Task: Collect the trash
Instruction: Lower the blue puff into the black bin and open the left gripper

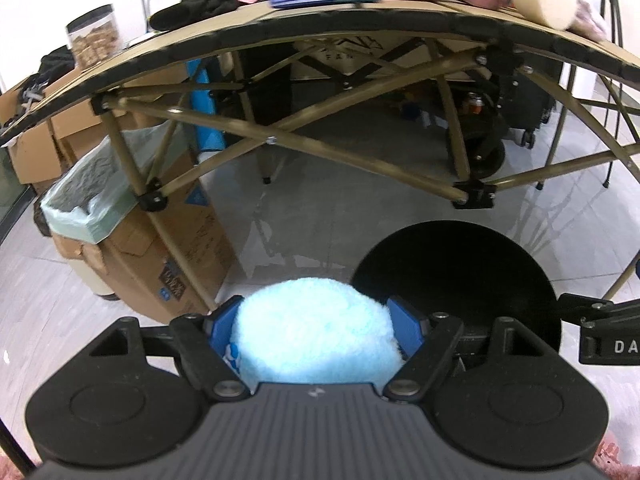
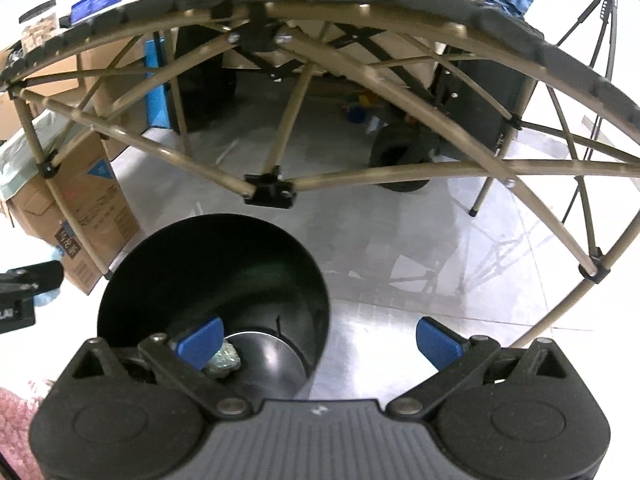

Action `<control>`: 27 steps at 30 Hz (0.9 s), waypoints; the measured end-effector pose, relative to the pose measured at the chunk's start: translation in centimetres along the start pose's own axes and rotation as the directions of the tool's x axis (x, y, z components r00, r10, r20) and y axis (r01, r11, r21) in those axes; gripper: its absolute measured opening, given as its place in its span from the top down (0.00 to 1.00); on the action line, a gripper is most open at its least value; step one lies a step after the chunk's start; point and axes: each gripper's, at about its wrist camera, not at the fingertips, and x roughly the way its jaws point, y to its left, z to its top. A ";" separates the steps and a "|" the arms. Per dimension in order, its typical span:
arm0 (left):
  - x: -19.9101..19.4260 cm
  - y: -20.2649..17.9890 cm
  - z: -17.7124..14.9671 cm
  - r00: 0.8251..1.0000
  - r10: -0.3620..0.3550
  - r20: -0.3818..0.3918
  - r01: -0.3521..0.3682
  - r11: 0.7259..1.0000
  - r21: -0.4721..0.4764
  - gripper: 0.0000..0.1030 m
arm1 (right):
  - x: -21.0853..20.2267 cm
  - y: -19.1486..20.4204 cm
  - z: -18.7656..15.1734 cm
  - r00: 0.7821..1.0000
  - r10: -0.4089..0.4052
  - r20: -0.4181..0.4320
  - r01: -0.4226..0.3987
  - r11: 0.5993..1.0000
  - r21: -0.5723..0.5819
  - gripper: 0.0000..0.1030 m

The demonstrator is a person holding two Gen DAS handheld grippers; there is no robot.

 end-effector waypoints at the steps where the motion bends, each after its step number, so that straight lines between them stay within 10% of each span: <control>1: 0.1 -0.3 0.0 1.000 -0.005 0.000 0.005 1.000 0.006 0.24 | -0.2 -0.3 -0.1 1.000 -0.005 0.000 0.005 1.000 0.000 0.00; 27: 1.7 -9.6 1.4 0.991 -0.134 -0.019 0.135 0.985 0.106 0.20 | -2.9 -8.5 -1.5 0.987 -0.157 -0.027 0.159 0.966 0.202 0.00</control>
